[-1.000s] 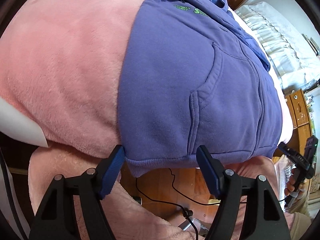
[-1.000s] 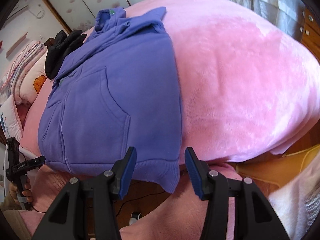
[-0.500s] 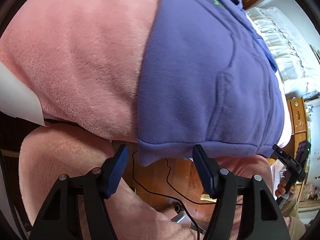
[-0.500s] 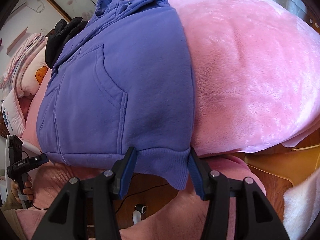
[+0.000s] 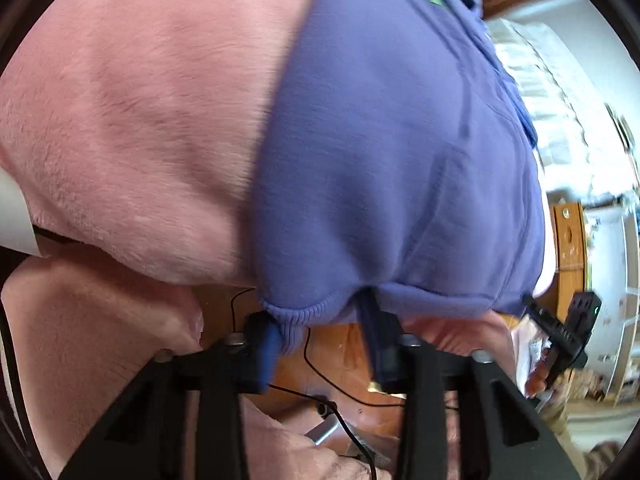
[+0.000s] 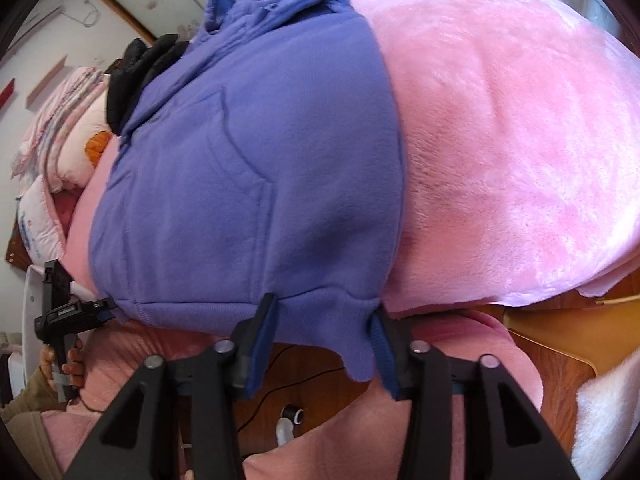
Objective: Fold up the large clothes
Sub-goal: 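Close both grippers on the purple hoodie hem, then lift the hem with both grippers and carry it toward the hood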
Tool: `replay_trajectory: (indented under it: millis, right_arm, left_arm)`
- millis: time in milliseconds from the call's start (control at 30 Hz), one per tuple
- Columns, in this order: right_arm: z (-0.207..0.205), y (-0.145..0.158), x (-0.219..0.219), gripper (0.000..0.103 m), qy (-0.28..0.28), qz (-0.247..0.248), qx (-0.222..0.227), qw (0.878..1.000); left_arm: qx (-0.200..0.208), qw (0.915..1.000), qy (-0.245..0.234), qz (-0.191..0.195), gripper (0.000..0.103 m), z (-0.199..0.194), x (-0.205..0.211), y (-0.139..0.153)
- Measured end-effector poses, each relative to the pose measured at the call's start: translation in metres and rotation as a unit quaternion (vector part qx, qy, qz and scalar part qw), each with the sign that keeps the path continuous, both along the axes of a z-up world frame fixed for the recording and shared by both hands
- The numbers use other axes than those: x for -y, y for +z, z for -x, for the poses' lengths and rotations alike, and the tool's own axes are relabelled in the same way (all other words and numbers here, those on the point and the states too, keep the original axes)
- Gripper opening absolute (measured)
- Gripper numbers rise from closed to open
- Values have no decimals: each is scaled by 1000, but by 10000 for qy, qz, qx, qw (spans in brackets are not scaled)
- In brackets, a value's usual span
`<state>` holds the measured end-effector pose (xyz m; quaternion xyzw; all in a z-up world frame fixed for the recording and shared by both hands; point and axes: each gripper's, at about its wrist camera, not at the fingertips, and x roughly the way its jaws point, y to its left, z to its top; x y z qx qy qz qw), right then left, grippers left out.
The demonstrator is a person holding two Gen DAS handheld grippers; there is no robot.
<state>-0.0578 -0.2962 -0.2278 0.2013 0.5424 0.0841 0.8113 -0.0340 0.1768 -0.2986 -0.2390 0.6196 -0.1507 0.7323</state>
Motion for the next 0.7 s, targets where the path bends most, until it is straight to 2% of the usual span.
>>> replay_trajectory:
  millis: [67,133,200,233,267,333,500,533,567,600,633,700]
  right_arm:
    - [1,7,-3,33,169,-120,106,9997]
    - [-1,10,-7,33,259,-90,135,9995]
    - [-5,7,-10,33,290,-4,65,9996]
    - [-7,6,-11,34,277,7,19,9996]
    - [-9,4,-12,36,260,-6,-28,9997]
    - [-11,2,-13,36,193,-8,-73,9998]
    - [-13,2,-17,37,200,122,-102,9997]
    - [-13,2,-17,37,197,152,-96,9996]
    - [-12,3,-17,37,190,165,-87,9996]
    - [-12,3,-18,35,193,182,-73,9996]
    - [-11,3,-18,33,193,201,-54,9996]
    - [-9,6,-19,13,261,299,3,9992]
  left_arm:
    - [130,9998,-137,-9,27,2,6,5]
    - [121,9998,-149,46,27,1,7,4]
    - [-17,10000,-94,11,38,-1,5,0]
    - [-164,9999,-34,-3,51,-2,4,-6]
    - [-259,9997,-10,-20,58,-4,6,-9]
    - [-418,9991,23,-30,59,-7,6,-15]
    - [-429,9990,-54,-148,59,-10,12,-20]
    - [-378,9991,-64,-201,55,-10,15,-18]
    - [-264,9994,-146,-158,37,-9,18,-14]
    - [-180,9995,-214,-122,28,-7,22,-10]
    - [-93,9993,-262,-250,15,-5,27,-4]
    - [-16,9980,-356,-518,10,-2,33,5]
